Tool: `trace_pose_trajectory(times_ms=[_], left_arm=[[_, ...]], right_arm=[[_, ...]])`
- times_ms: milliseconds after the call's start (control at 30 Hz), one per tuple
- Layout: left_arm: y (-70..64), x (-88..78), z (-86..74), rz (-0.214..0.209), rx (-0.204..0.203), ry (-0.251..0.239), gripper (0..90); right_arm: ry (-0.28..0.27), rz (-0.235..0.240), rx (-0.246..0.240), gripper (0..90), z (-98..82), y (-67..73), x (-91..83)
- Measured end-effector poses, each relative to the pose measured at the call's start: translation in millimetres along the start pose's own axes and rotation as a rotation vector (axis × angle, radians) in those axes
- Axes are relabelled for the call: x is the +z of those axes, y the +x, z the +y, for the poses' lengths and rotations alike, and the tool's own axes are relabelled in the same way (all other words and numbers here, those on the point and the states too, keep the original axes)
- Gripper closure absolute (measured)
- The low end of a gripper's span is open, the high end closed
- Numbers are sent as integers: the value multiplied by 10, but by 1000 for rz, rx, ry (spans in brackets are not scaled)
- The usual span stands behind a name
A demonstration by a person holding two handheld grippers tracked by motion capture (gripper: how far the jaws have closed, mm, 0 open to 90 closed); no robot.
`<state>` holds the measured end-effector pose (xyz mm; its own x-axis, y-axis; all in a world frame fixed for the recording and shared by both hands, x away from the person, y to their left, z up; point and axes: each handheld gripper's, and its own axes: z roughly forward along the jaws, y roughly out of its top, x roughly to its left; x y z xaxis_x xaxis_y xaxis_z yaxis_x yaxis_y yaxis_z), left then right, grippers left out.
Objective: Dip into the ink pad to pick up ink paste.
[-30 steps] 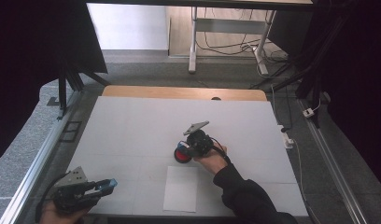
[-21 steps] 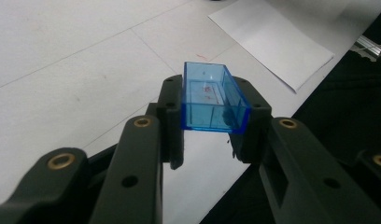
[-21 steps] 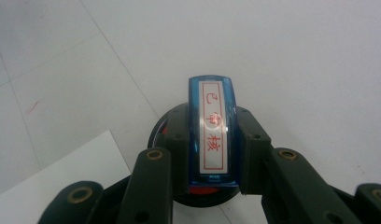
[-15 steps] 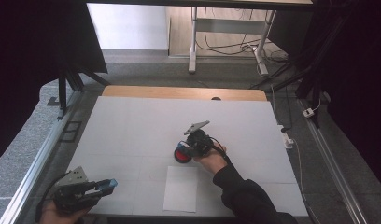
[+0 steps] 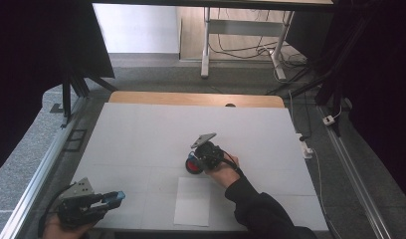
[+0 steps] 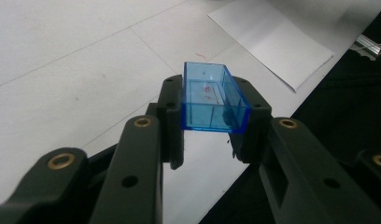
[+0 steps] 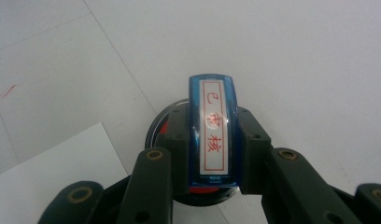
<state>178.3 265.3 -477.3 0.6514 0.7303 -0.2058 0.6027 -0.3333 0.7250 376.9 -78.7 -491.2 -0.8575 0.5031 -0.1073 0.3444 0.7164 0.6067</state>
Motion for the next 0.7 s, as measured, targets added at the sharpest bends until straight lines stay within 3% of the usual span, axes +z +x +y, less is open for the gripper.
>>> trace_pose_trajectory(times_ms=[333,500,700], left_arm=[[-1,3,-1,2,0,0,680],[0,1,-2,0,1,0,680],[-1,-2,-3,-1,3,0,680]], right_arm=[[-36,76,85,710,-61,-135,9],[-43,90,96,709,-71,-154,11],[-37,87,75,707,-53,-149,9]])
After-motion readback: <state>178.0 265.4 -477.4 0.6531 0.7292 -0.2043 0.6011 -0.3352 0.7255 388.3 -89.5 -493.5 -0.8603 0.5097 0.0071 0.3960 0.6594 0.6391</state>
